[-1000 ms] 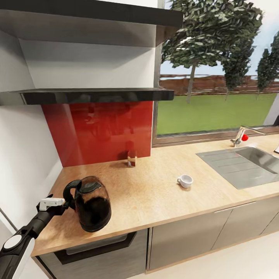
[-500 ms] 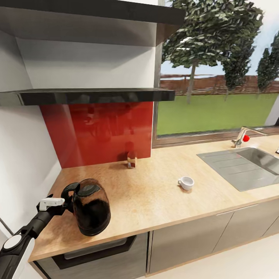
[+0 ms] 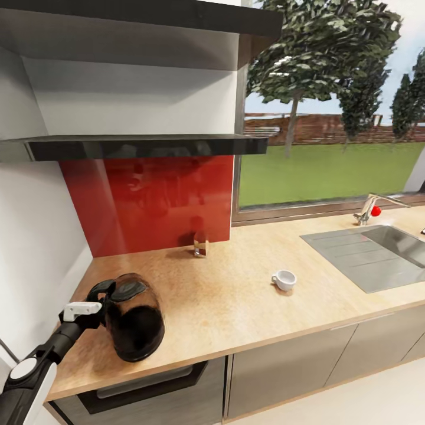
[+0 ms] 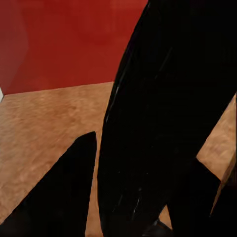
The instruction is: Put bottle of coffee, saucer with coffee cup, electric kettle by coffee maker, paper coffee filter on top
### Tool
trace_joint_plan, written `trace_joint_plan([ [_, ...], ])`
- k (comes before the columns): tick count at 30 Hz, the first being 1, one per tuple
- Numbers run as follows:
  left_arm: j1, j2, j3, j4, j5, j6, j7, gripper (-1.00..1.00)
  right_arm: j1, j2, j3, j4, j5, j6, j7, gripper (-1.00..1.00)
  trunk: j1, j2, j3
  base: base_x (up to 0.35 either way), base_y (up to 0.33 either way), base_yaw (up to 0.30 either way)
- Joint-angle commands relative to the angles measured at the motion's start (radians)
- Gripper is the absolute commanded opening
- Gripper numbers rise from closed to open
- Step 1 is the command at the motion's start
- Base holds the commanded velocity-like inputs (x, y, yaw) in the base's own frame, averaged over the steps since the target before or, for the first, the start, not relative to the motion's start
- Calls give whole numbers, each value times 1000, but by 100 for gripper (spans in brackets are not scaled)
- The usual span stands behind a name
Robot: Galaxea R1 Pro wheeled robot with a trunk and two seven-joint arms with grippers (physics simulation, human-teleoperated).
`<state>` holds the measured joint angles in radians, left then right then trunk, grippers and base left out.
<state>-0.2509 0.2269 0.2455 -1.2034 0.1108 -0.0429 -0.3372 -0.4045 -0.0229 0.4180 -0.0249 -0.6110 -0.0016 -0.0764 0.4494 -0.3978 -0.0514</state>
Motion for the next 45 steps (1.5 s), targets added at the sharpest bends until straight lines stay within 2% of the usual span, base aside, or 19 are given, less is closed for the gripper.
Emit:
trace_joint_plan([
  [1,-1,-1,1,0,11,1,-6,-100,0,0,8,-1,-9,0,-3,100,1,-2,-2,0,0,0],
  [20,-1,-3,3,-10,22,2,-10,-100,0,0,8,-1,-9,0,-3,100,1,-2,-2,0,0,0],
  [23,-2,-4,2,-51,23,12,-9,-100,0,0,8,-1,-9,0,-3,100,1,-2,-2,0,0,0],
  [24,-2,-4,1,-119,23,31,-8,-100,0,-1,8,0,-9,0,-3,100,1,-2,-2,0,0,0],
  [25,-2,-4,1,-144,23,52,-8,-100,0,-1,8,0,-9,0,-3,100,1,-2,-2,0,0,0],
  [28,-15,-4,0,-258,23,193,-10,-100,0,-2,8,0,-9,0,-3,100,1,-2,-2,0,0,0],
  [31,-70,-3,0,-292,22,233,-11,-100,0,-3,8,0,-9,0,-3,100,1,-2,-2,0,0,0],
  [33,-119,3,0,-300,21,305,-12,-100,0,-4,8,0,-9,0,-3,100,1,-2,-2,0,0,0],
  [35,-145,5,1,-302,21,345,-12,-100,0,-4,8,0,-9,0,-3,100,1,-2,-2,0,0,0],
  [39,-201,8,0,-303,21,389,-22,-100,0,-6,8,0,-9,-1,-3,100,1,-2,-2,0,0,0],
  [45,-198,8,-4,-299,12,393,-80,-100,0,-6,7,-2,-13,0,-5,100,1,-2,-2,0,0,0],
])
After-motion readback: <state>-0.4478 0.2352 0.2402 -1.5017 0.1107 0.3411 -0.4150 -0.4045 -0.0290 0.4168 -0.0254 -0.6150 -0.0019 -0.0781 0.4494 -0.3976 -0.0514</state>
